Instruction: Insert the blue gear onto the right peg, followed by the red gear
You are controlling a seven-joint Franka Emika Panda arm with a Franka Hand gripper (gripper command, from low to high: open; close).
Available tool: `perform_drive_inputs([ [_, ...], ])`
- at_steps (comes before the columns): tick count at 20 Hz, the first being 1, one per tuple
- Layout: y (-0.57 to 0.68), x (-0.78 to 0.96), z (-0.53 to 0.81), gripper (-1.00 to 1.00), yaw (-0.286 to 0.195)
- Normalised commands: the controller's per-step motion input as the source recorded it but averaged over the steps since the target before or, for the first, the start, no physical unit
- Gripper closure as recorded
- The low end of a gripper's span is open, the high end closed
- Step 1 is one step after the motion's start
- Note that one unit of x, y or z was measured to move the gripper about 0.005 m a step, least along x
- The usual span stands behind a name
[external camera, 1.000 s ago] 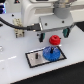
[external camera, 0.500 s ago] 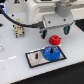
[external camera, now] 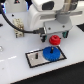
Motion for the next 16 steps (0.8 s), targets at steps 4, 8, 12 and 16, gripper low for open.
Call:
perform_drive_inputs([
  [4, 0.0, 0.02, -0.26, -1.0, 0.0],
  [8, 0.01, 0.05, -0.02, 1.0, 0.0],
  [12, 0.01, 0.03, 0.0, 1.0, 0.0],
  [16, 0.03, -0.1, -0.05, 1.0, 0.0],
])
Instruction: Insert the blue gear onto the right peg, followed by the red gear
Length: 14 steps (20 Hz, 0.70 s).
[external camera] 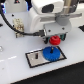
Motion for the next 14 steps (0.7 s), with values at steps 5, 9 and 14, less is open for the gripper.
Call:
perform_drive_inputs([
  [5, 0.02, -0.06, 0.03, 1.0, 0.0],
  [9, 0.01, 0.08, 0.4, 1.0, 0.0],
  [14, -0.01, 0.22, 0.59, 1.0, 0.0],
])
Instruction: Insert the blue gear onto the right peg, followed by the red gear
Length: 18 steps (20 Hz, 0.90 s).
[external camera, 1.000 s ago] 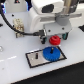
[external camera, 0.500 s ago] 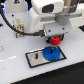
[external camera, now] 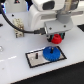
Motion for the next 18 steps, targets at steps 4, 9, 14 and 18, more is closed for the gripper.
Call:
perform_drive_inputs([
  [4, -0.12, 0.53, 0.57, 1.0, 0.0],
  [9, -0.15, 0.63, 0.46, 1.0, 0.0],
  [14, -0.21, 0.67, 0.35, 1.0, 0.0],
  [18, -0.25, 0.67, 0.22, 1.0, 0.0],
])
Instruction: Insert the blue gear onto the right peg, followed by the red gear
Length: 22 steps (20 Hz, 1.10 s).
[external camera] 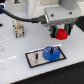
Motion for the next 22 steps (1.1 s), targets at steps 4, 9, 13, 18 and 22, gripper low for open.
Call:
perform_drive_inputs([
  [4, -0.23, 0.6, 0.06, 1.0, 0.0],
  [9, -0.22, 0.43, 0.0, 1.0, 0.0],
  [13, -0.2, 0.11, -0.07, 1.0, 0.0],
  [18, -0.18, 0.04, -0.18, 1.0, 0.0],
  [22, -0.08, 0.06, -0.2, 1.0, 0.0],
])
